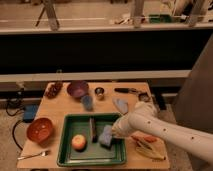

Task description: Wipe tray with sponge

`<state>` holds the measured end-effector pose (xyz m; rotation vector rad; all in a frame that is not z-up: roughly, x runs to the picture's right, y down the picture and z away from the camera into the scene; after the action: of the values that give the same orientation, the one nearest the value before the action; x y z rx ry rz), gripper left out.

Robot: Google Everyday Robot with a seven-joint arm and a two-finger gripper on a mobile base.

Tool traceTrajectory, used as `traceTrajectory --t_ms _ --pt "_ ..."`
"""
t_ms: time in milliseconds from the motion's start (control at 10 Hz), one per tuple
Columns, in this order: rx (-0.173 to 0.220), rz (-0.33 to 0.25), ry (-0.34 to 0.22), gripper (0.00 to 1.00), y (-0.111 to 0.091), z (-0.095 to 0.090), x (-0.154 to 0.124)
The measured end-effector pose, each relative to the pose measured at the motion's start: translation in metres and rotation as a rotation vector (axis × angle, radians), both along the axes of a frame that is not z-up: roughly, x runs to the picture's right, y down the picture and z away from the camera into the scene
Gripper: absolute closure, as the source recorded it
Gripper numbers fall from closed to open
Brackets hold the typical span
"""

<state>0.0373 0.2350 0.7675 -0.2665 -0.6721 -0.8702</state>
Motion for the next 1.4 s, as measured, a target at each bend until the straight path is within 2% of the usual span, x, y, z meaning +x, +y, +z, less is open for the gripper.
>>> traceTrajectory --t_ms 400,600,800,900,1100,1200,1400 --pt "-0.011 -0.084 -0.023 1.0 0.004 0.018 -0.039" --pt "-0.008 -0.116 -0.06 1.0 0.006 0.016 -0.059" --pt "0.003 -0.146 -0.122 1.0 0.011 0.001 -0.078" --pt "0.012 -0.154 -0.151 1.0 0.013 -0.011 -0.078" --pt "0.029 -0.156 -0.174 1.0 0.013 -0.033 -0.07" --pt "0.034 -0.156 -0.174 1.0 0.014 -0.043 -0.057" --pt "0.041 -0.165 -0.141 1.0 0.018 -0.049 -0.035"
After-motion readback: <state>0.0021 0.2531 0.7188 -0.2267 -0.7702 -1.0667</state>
